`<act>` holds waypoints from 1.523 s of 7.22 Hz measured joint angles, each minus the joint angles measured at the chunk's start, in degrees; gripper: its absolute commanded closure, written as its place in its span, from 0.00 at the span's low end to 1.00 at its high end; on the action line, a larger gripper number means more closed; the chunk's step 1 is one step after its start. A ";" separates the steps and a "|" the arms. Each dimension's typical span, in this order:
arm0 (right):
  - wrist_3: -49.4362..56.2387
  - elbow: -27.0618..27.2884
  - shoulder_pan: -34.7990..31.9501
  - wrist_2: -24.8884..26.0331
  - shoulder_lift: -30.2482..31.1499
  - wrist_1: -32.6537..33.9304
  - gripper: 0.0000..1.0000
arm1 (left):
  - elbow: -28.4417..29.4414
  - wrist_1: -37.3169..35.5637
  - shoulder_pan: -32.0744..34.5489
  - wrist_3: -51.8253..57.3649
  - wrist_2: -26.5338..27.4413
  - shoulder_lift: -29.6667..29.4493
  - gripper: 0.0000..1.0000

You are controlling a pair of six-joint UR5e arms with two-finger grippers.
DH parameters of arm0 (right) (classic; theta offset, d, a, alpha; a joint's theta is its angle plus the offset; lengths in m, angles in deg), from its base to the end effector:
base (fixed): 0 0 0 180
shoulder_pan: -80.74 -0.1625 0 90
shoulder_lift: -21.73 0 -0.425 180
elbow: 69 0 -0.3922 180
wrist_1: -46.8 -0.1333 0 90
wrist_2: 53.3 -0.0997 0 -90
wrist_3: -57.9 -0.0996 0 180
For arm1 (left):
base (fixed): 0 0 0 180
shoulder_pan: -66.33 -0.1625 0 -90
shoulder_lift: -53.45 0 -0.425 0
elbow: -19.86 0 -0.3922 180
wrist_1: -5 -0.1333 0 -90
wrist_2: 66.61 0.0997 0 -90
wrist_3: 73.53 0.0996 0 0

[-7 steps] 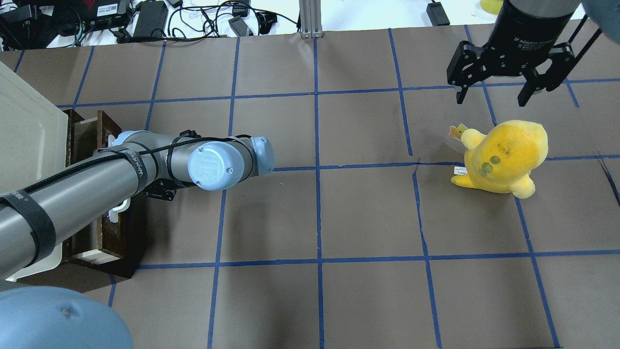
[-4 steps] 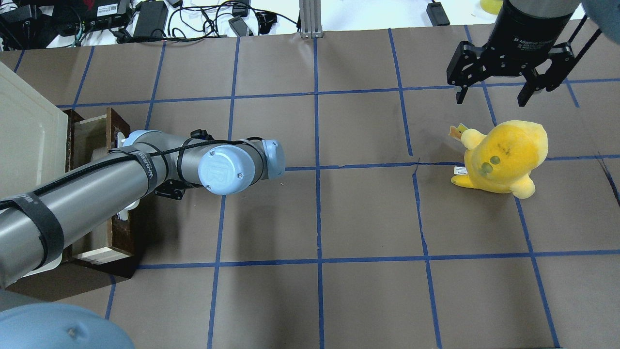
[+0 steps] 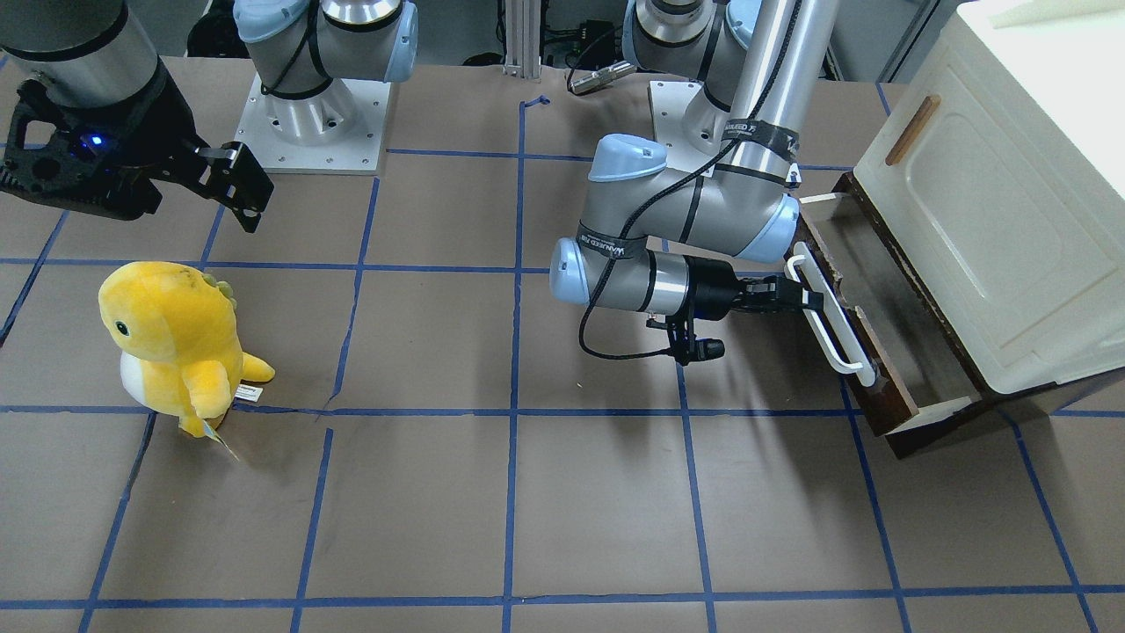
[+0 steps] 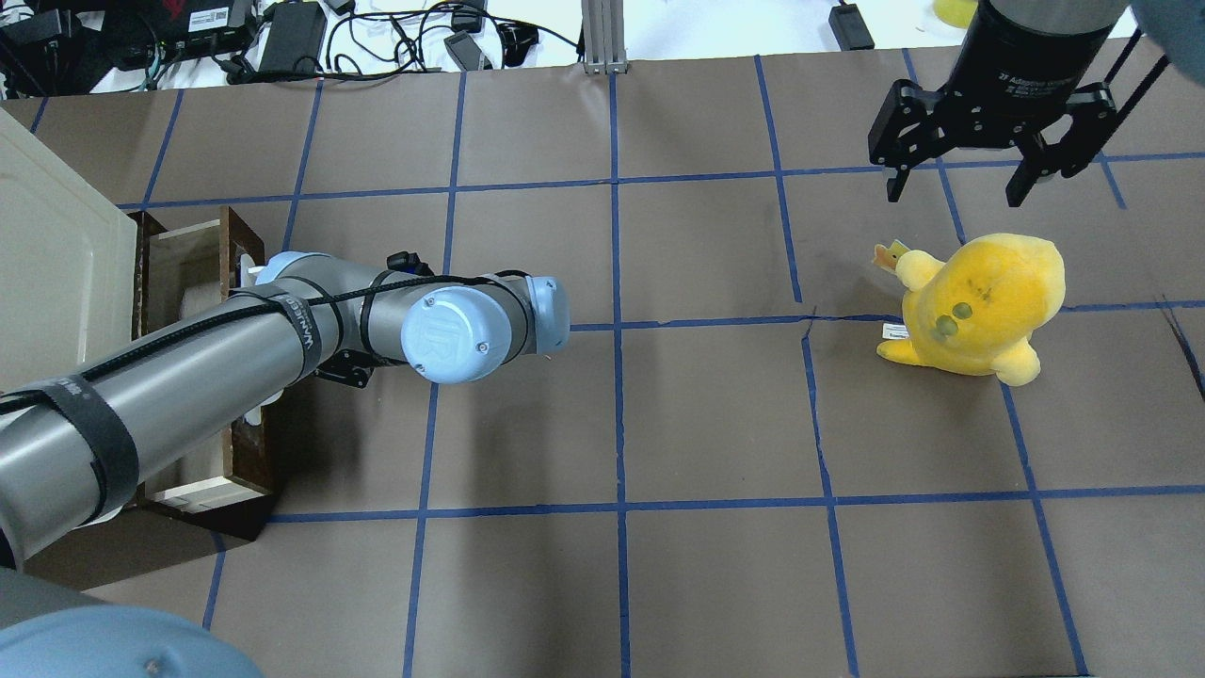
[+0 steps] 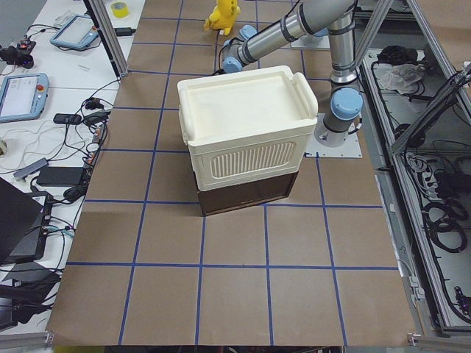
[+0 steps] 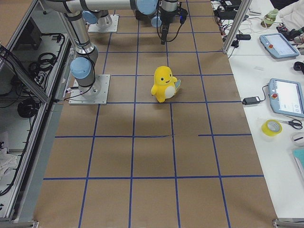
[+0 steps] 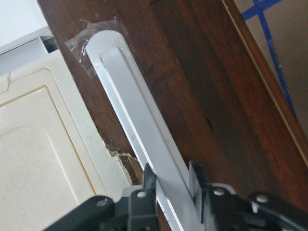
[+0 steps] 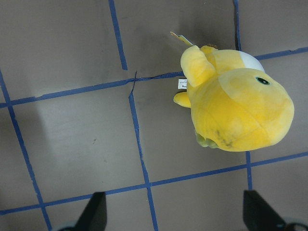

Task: Pull drawer sideways
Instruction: 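Pull the drawer handle outward with the left gripper, away from the cabinet, then open the left gripper and lift it away from the opened drawer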

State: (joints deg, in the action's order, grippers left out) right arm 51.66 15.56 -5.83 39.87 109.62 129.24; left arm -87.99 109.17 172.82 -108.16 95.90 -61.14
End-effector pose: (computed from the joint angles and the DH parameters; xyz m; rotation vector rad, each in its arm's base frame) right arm 0.0977 -0.5060 0.5035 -0.2567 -3.0718 -0.1117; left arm -0.1776 -0.4649 0.1846 0.3771 1.7036 0.2750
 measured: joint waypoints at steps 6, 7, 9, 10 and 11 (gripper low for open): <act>0.00 0.00 0.03 0.00 0.01 0.00 0.00 | 9.11 -1.50 0.53 2.66 -15.16 4.36 0.00; 0.00 0.00 0.03 0.00 0.01 0.00 0.00 | 14.23 -1.73 0.58 6.99 -24.67 7.04 0.00; 0.00 0.00 0.02 0.00 0.01 0.00 0.00 | 21.19 -3.60 -0.58 12.48 -44.58 13.30 0.00; 0.00 0.00 0.01 0.00 0.00 0.00 0.00 | 22.27 -4.64 -2.15 15.21 -53.53 16.56 0.00; 0.00 0.00 0.02 0.00 0.00 0.00 0.00 | 22.87 -5.85 -4.35 19.74 -62.59 20.06 0.00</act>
State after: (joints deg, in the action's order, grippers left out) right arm 51.66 15.55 -5.81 39.87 109.62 129.24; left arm -65.12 103.32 168.47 -88.41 33.31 -41.08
